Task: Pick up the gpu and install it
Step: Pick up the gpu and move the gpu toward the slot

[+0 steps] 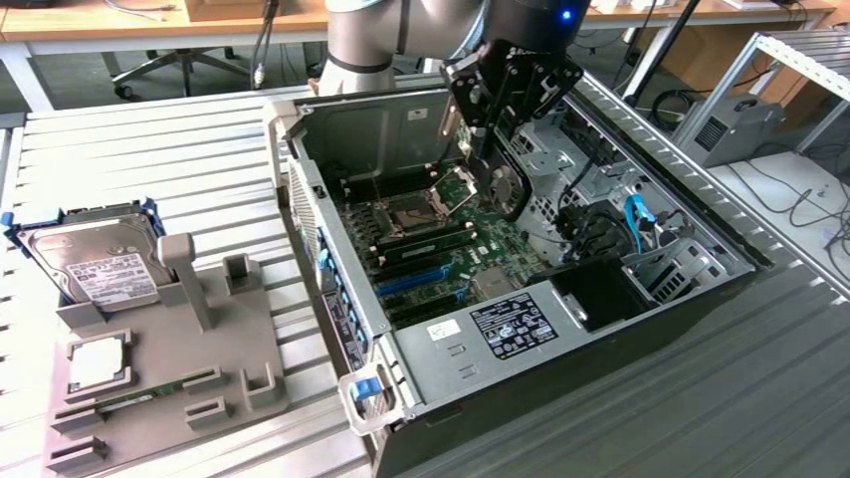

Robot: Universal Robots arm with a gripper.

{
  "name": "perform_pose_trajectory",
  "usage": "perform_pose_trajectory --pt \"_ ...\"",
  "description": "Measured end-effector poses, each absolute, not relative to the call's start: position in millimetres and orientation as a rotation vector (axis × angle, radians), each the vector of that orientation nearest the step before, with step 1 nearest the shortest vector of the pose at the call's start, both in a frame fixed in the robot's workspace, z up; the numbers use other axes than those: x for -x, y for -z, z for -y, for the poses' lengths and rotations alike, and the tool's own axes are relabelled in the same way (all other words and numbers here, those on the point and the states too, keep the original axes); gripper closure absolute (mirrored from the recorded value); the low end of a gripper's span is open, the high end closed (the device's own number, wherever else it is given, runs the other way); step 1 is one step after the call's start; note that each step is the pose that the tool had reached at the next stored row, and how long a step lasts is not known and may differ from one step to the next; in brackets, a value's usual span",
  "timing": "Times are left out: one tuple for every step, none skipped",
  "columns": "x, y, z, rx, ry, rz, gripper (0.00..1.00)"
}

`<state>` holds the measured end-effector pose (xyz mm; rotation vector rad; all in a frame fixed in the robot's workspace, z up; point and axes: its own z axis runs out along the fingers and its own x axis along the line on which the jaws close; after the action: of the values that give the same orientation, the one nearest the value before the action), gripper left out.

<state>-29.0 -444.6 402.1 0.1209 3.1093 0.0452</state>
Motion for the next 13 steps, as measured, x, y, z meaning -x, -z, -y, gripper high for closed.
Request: perform_pose_trajectory --pt "28.2 -401.7 444.6 -0.121 -0.045 -3.109 0.71" --pt "27.4 -401.3 444.5 -0.121 -0.045 -3.109 0.71" --pt "26.5 -400.9 444.5 -0.121 -0.045 -3.109 0.71" --pt "25.7 -400.5 444.5 -0.121 -0.045 -3.109 0.71" --pt "24.9 -400.2 444.4 -0.121 -0.045 -3.109 0.71" --pt "23.9 -399.7 444.4 -0.121 -0.045 -3.109 0.71" --pt "23.0 -399.3 444.3 -0.121 -0.045 -3.109 0.71" --pt "22.1 -398.8 444.3 -0.121 -0.045 -3.109 0.71" --pt "21.2 -398.4 444.2 -0.121 -0.045 -3.109 0.71" --pt "20.4 -398.0 444.2 -0.121 -0.045 -3.109 0.71" --pt "19.6 -397.6 444.1 -0.121 -0.045 -3.109 0.71" --pt "18.8 -397.2 444.1 -0.121 -0.045 -3.109 0.71" --pt "18.0 -396.9 444.0 -0.121 -0.045 -3.109 0.71"
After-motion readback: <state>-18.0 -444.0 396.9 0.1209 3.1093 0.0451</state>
